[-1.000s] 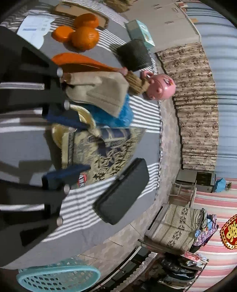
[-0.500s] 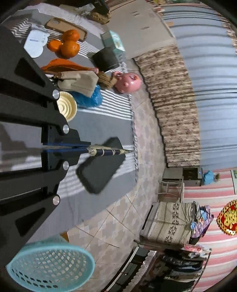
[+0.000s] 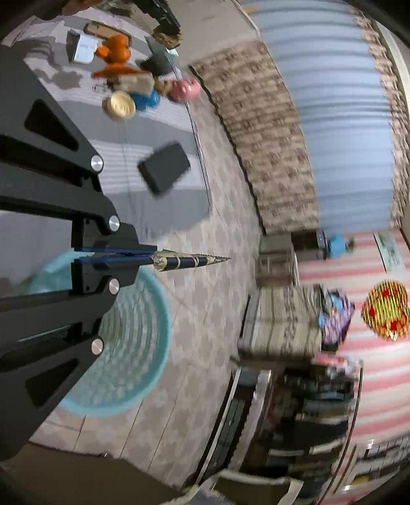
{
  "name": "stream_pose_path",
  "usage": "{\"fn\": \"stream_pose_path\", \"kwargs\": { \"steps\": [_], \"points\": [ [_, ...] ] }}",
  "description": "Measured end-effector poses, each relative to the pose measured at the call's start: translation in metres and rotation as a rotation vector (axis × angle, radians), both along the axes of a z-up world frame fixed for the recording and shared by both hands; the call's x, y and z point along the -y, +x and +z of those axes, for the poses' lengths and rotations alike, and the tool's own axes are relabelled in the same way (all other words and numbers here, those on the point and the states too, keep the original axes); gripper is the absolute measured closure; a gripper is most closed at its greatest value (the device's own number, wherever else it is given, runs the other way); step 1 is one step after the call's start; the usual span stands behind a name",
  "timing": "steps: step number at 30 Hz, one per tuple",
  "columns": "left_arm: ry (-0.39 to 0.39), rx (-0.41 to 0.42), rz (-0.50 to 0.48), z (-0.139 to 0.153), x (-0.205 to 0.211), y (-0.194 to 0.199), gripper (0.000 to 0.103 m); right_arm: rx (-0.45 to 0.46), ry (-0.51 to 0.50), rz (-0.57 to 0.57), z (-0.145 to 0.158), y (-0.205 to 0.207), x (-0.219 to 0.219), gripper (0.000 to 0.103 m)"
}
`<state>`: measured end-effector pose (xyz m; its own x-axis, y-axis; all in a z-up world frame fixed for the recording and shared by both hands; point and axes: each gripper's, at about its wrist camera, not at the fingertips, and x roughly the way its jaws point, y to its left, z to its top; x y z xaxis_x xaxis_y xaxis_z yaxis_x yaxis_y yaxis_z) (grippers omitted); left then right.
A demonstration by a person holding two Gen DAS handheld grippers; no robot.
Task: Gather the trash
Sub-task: 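Carry both items over the blue basket while the left tool opens, dropping the brown paper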
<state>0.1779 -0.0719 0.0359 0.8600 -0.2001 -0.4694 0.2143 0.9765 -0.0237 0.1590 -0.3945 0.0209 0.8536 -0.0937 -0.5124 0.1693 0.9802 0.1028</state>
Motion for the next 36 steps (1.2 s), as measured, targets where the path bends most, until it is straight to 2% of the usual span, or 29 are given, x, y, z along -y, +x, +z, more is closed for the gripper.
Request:
{"fn": "stream_pose_path", "kwargs": {
  "steps": [8,12,21,26,32,33,34,35,36],
  "points": [
    [-0.015,-0.027,-0.143,-0.019,0.099,0.001,0.077,0.000,0.061,-0.111,-0.022,-0.022,0.077,0.101],
    [-0.017,-0.042,-0.211,-0.031,0.143,0.004,0.077,-0.009,0.116,-0.120,-0.038,-0.020,0.100,0.101],
    [-0.029,-0.103,-0.319,-0.063,0.224,0.032,0.077,-0.039,0.156,-0.089,-0.061,0.007,0.107,0.101],
    [0.032,-0.116,-0.363,-0.080,0.272,0.053,0.077,-0.070,0.154,-0.119,-0.072,0.015,0.116,0.101],
    [0.035,-0.145,-0.404,-0.089,0.298,0.069,0.074,-0.080,0.171,-0.159,-0.076,0.013,0.127,0.101],
    [0.042,-0.148,-0.404,-0.090,0.301,0.072,0.073,-0.083,0.170,-0.162,-0.077,0.013,0.129,0.101],
    [0.049,-0.152,-0.401,-0.091,0.304,0.074,0.064,-0.086,0.170,-0.166,-0.078,0.013,0.129,0.101],
    [0.052,-0.155,-0.399,-0.092,0.304,0.076,0.049,-0.087,0.172,-0.166,-0.078,0.013,0.129,0.101],
    [0.048,-0.156,-0.388,-0.092,0.302,0.076,0.043,-0.088,0.175,-0.165,-0.078,0.014,0.129,0.101]
  ]
}}
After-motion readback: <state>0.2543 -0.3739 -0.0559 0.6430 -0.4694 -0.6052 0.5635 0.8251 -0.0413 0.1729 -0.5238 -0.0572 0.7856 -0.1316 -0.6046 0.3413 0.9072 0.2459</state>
